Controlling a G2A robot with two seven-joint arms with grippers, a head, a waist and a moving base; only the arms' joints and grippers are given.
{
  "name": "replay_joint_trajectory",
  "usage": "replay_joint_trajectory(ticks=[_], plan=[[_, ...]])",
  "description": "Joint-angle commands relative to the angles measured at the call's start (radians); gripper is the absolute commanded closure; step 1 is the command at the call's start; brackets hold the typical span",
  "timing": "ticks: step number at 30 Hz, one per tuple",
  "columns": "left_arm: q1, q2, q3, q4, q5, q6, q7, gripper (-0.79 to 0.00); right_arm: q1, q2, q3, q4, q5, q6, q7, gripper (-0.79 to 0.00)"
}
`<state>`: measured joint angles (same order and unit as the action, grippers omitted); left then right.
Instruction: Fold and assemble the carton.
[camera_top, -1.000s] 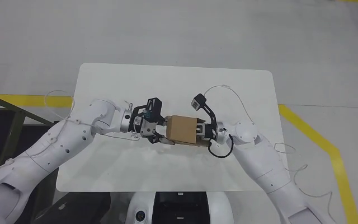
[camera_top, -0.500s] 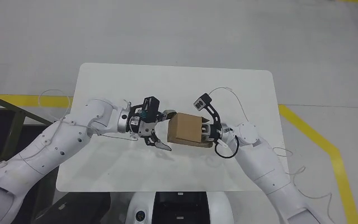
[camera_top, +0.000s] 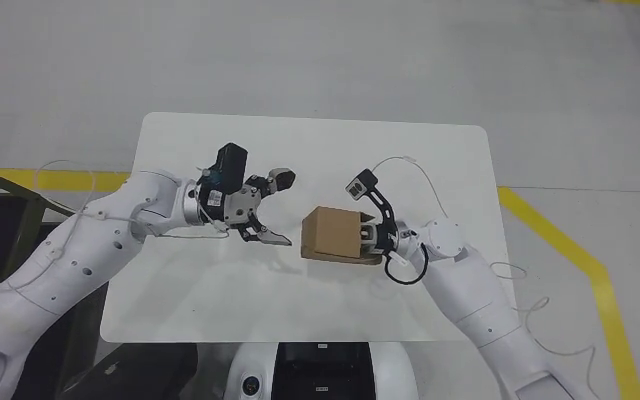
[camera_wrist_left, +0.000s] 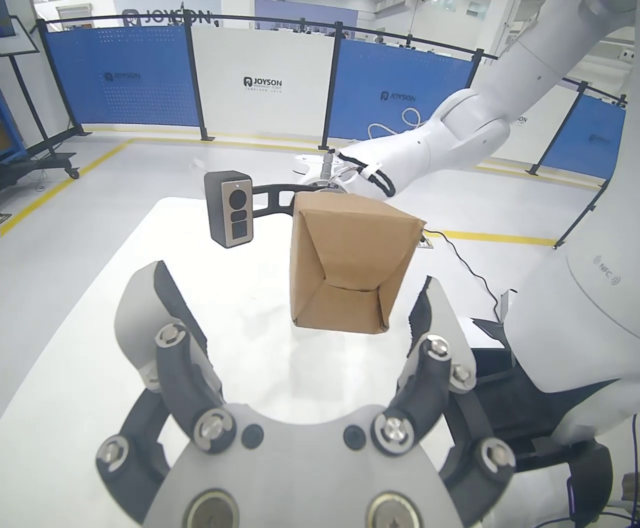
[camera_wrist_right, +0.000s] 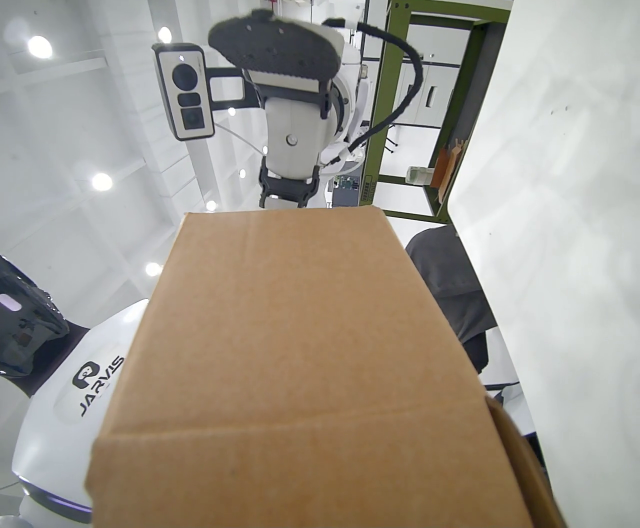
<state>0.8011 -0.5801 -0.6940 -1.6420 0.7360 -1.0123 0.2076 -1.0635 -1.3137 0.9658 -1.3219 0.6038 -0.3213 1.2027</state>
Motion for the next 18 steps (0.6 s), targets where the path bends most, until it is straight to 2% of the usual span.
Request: replay_joint_trajectory(ticks=[1,6,18], plan=[[0.003,-0.004,-0.002,0.000,-0.008,0.000,-0.012,-0.785,-0.003,0.000,-0.002,-0.003,-0.001,0.002,0.000,0.000],[0.007,-0.025,0.010,0.005,-0.007,0.034,-0.071,-0.785,-0.010,0.001,-0.010,-0.019,-0.016,0.006,-0.001,0.000],[0.000,-0.064,-0.002,0.035,-0.035,0.014,-0.129,-0.785,-0.029,0.005,-0.024,-0.067,-0.059,0.019,-0.026,0.000]])
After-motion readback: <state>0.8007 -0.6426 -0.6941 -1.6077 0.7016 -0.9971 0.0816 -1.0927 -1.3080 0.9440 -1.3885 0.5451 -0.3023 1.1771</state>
